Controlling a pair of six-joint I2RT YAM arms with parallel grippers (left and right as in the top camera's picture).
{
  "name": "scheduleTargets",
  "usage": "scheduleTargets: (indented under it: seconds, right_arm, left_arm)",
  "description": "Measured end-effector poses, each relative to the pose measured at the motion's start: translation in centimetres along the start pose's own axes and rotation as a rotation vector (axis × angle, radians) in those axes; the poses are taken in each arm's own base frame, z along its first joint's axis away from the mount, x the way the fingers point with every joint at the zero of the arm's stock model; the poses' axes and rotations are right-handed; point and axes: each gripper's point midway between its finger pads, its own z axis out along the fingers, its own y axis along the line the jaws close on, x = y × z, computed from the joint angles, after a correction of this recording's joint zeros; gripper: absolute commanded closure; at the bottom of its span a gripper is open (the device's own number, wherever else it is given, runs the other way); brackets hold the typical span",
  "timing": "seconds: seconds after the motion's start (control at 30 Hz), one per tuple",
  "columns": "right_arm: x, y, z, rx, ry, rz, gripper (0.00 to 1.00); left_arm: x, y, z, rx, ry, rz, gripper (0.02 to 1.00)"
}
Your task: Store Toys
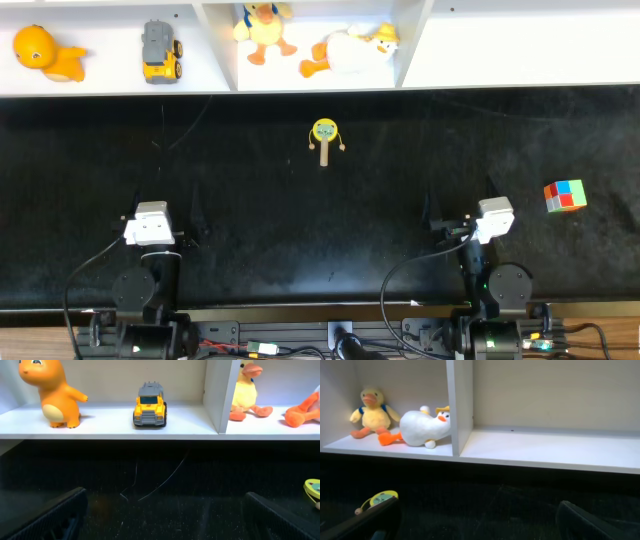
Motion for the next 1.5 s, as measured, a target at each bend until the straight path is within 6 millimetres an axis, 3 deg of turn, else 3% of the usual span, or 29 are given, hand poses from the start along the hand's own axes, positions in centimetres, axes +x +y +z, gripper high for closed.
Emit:
scheduleTargets:
  seconds: [0.37, 0.63, 1.0, 1.2, 1.5]
  right_arm:
    - [1.4, -0.4, 0.3, 0.032, 0.084, -0.007, 0.005]
    - [-1.6, 0.8, 0.7, 0.042, 0.194, -0.003, 0.005]
    - [-2.1, 5.0, 0.0, 0.070, 0.451, 0.064, 0.005]
    - [-2.0, 7.6, -0.7, 0.094, 0.491, 0.075, 0.005]
    - [1.4, 10.3, -0.6, 0.170, 0.571, 0.195, 0.005]
  left_arm:
    - [0.0, 0.0, 0.0, 0.000, 0.000, 0.000, 0.020]
    - [0.0, 0.0, 0.0, 0.000, 0.000, 0.000, 0.020]
    - [0.0, 0.0, 0.0, 0.000, 0.000, 0.000, 0.020]
    - [0.0, 0.0, 0.0, 0.000, 0.000, 0.000, 0.020]
    - [0.0, 0.0, 0.0, 0.000, 0.000, 0.000, 0.023]
